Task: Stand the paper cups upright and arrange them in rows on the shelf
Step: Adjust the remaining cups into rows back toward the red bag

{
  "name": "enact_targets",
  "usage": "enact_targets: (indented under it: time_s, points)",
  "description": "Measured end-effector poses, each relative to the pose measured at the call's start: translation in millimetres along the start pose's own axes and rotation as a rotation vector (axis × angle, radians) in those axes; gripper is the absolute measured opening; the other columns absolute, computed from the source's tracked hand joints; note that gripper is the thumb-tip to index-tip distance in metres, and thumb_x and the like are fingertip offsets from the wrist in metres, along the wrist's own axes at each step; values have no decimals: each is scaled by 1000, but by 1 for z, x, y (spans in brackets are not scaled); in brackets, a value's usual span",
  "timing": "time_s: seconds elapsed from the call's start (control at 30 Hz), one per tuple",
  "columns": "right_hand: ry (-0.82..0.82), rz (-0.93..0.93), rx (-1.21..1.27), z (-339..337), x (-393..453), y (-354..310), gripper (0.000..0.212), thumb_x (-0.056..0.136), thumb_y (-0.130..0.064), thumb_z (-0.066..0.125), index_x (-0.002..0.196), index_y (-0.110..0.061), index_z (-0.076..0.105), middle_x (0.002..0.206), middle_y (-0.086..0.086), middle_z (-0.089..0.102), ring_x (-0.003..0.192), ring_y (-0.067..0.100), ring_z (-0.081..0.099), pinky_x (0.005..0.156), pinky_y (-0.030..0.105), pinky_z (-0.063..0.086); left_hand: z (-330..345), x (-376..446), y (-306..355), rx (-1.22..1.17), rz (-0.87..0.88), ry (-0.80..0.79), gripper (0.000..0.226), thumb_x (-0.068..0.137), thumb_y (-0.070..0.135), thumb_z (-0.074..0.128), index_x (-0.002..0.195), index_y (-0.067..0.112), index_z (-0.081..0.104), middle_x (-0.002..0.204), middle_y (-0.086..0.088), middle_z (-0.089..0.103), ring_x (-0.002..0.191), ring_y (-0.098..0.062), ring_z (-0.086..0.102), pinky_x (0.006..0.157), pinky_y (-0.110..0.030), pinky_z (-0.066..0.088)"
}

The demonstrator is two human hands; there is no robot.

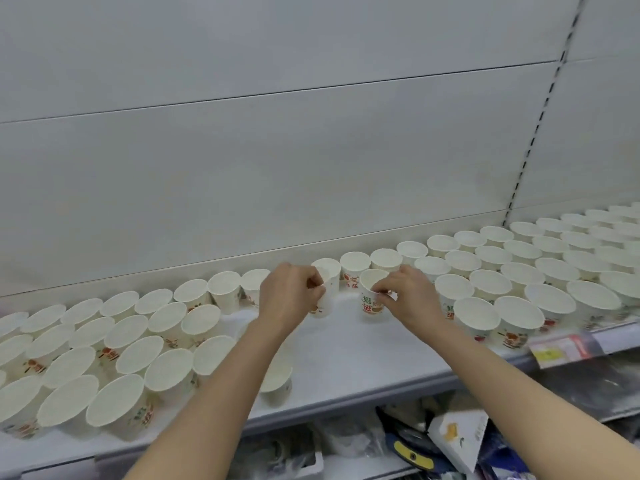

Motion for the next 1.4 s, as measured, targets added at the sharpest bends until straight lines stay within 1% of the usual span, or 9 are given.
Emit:
enact_targets:
  time_s: [0.17, 0.3, 0.4, 0.63, 0.73, 0.87, 1.13, 1.27, 1.4]
  points:
    - [-87, 13, -189, -2, -3, 33, 19, 58, -20, 86, 69, -27, 71, 63, -8, 65, 66, 22, 55, 59, 33, 37, 63, 4, 48, 90, 55, -90, 11, 82, 31, 60, 83, 28, 70, 84, 3, 70, 92, -19, 58, 62, -28, 42]
    - [-160, 27, -250, 6, 2, 50, 9, 70, -21, 76, 77, -26, 72, 73, -5, 69, 76, 24, 54, 67, 33, 29, 84, 9, 65, 107, 27, -104, 10, 85, 32, 62, 86, 26, 70, 88, -4, 63, 89, -23, 58, 62, -27, 34]
    - [-204, 17, -239, 10, 6, 52, 9, 77, -20, 68, 84, -26, 72, 80, -4, 69, 83, 25, 53, 70, 33, 25, 93, 11, 68, 74, 20, -140, 10, 84, 35, 67, 89, 26, 71, 89, -2, 60, 94, -23, 57, 65, -27, 36]
    - [-235, -6, -232, 1, 8, 63, 12, 76, -22, 69, 86, -27, 71, 84, -6, 69, 88, 22, 53, 79, 35, 28, 79, 10, 53, 56, 136, -116, 36, 70, 39, 81, 104, 34, 69, 99, 14, 63, 97, -17, 48, 75, -31, 44]
    - [-265, -8, -240, 2, 8, 68, 14, 77, -17, 63, 83, -27, 71, 85, -6, 70, 89, 22, 51, 81, 35, 27, 83, 10, 40, 120, 119, -168, 28, 74, 36, 80, 100, 33, 71, 100, 11, 65, 99, -19, 49, 81, -34, 45]
    - [-247, -10, -211, 3, 11, 73, 13, 74, -14, 63, 75, -25, 71, 78, -4, 69, 85, 24, 52, 77, 34, 27, 88, 14, 50, 141, 91, -168, 10, 81, 28, 70, 89, 33, 72, 88, 11, 68, 93, -19, 52, 72, -34, 46]
    - [-268, -73, -220, 5, 20, 77, 11, 77, -17, 65, 84, -25, 70, 85, -5, 69, 90, 23, 53, 83, 34, 30, 99, 24, 74, 108, 46, -144, 19, 82, 30, 70, 101, 32, 72, 97, 8, 66, 98, -16, 53, 71, -31, 45]
    - [-225, -109, -200, 6, 20, 73, 5, 71, -19, 73, 74, -21, 70, 75, -4, 68, 80, 25, 54, 73, 34, 30, 102, 24, 74, 146, 31, -146, 11, 84, 31, 67, 94, 31, 72, 94, 6, 67, 96, -17, 53, 64, -28, 36]
    - [-210, -131, -235, 12, 20, 73, 13, 62, -13, 76, 62, -22, 66, 63, -5, 64, 68, 23, 51, 66, 31, 28, 103, 20, 75, 135, 12, -159, 17, 84, 32, 66, 100, 33, 72, 101, 3, 66, 99, -20, 57, 67, -29, 40]
Point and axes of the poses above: each hand's wrist, its own x-axis towards the middle knuckle, its own z-axis out of the palm, y = z × x, the point moved 8 cm from there along x, towards the middle knuckle
